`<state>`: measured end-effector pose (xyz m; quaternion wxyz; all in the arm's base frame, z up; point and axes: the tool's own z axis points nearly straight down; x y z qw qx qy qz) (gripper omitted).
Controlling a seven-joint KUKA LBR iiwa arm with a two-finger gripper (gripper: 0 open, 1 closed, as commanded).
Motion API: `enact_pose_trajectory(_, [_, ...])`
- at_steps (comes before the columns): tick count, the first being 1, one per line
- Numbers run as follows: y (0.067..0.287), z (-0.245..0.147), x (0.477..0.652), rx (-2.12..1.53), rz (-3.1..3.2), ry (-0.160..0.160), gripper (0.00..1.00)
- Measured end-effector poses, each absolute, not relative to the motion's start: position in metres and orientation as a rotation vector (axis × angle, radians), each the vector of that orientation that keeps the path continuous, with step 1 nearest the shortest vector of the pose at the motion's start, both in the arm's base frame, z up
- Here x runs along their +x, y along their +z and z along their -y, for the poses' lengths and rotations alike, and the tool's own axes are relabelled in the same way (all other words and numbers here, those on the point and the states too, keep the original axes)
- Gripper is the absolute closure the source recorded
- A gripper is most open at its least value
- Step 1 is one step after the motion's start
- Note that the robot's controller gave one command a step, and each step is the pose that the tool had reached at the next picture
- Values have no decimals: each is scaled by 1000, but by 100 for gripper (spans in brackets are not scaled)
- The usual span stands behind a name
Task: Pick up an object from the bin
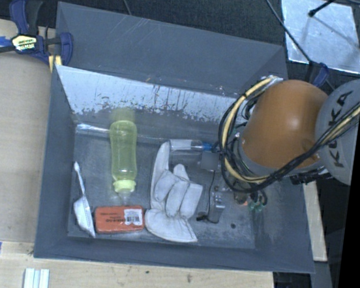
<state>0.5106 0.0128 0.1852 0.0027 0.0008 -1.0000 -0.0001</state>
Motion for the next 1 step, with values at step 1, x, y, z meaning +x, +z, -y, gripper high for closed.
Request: enact_pose_trajectory(1, [190, -13, 512, 2, 3145, -1, 0])
